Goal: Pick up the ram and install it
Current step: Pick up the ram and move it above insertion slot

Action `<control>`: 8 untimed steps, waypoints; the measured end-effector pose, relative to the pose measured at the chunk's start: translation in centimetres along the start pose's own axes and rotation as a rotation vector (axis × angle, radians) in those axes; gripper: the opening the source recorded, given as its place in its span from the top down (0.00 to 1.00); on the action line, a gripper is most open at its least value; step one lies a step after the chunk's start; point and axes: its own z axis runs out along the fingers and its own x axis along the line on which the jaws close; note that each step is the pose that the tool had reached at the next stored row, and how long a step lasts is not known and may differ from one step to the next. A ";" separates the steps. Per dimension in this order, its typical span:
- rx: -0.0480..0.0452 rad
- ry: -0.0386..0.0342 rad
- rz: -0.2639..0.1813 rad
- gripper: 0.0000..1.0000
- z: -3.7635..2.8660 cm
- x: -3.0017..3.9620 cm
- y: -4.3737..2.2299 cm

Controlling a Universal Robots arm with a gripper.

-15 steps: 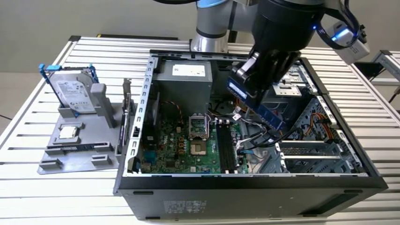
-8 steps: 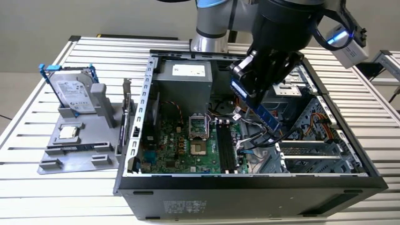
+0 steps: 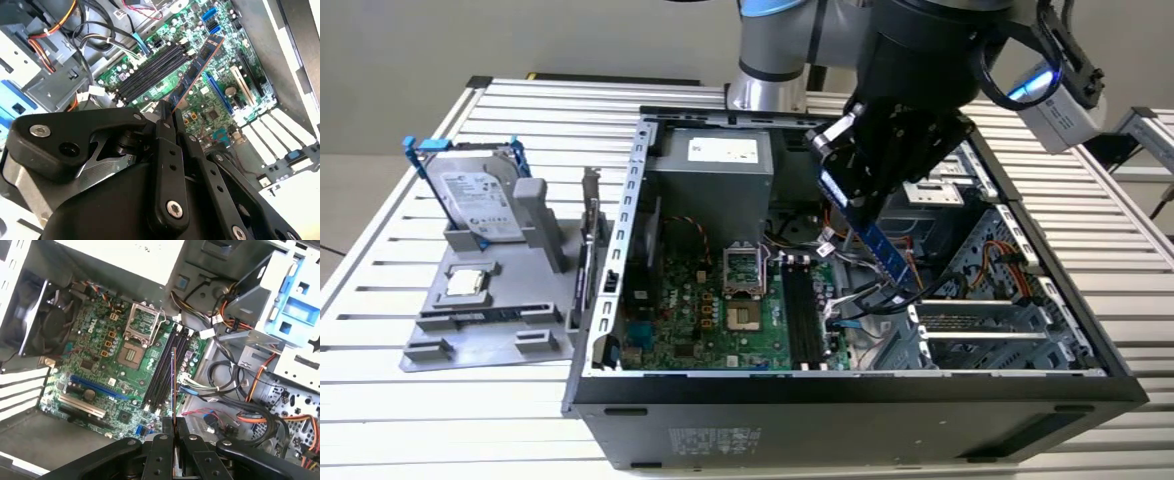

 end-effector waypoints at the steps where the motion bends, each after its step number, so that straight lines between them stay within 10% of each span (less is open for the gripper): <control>1: 0.0000 0.0001 0.014 1.00 0.00 0.00 0.00; 8: -0.0002 0.0004 0.107 1.00 -0.01 0.00 0.00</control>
